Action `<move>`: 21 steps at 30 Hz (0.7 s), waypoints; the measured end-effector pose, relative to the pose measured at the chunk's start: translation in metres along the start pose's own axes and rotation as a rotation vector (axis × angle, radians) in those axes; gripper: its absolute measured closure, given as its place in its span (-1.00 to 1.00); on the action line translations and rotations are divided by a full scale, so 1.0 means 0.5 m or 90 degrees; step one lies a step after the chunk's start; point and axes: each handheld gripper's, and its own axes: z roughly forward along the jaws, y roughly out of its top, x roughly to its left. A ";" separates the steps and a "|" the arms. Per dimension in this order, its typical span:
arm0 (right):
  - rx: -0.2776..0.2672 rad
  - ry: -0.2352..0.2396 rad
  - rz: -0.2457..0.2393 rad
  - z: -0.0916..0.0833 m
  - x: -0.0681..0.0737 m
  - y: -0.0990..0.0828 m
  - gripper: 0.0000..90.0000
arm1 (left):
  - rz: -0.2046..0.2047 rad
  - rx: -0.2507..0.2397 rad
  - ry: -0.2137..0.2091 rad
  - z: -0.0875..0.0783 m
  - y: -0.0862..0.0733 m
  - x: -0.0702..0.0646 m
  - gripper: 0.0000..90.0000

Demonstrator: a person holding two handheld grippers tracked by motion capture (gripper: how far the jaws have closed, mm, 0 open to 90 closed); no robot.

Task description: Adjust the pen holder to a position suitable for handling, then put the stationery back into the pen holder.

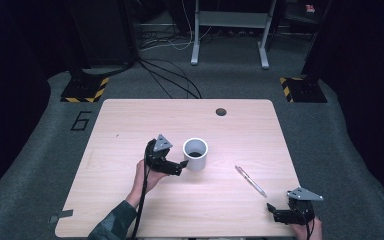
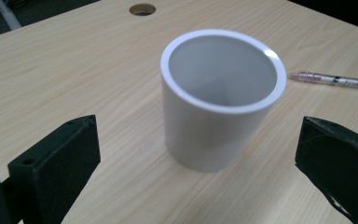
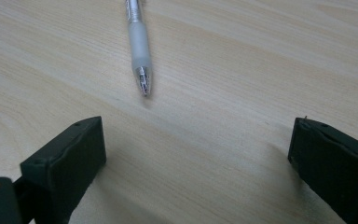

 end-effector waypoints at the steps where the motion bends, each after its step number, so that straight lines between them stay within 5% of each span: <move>1: 0.000 -0.001 0.000 0.000 0.000 0.000 -0.92 | -0.001 0.006 0.000 -0.011 -0.010 0.006 -1.00; 8: 0.000 0.000 -0.001 0.000 0.000 0.000 -0.92 | 0.007 0.036 0.026 -0.053 -0.063 0.018 -1.00; 13: 0.002 0.000 -0.001 0.000 0.000 0.000 -0.94 | -0.002 0.082 0.055 -0.091 -0.146 0.030 -1.00; 21: 0.003 -0.003 0.001 -0.001 0.002 -0.001 -0.95 | -0.022 0.123 0.078 -0.120 -0.234 0.045 -1.00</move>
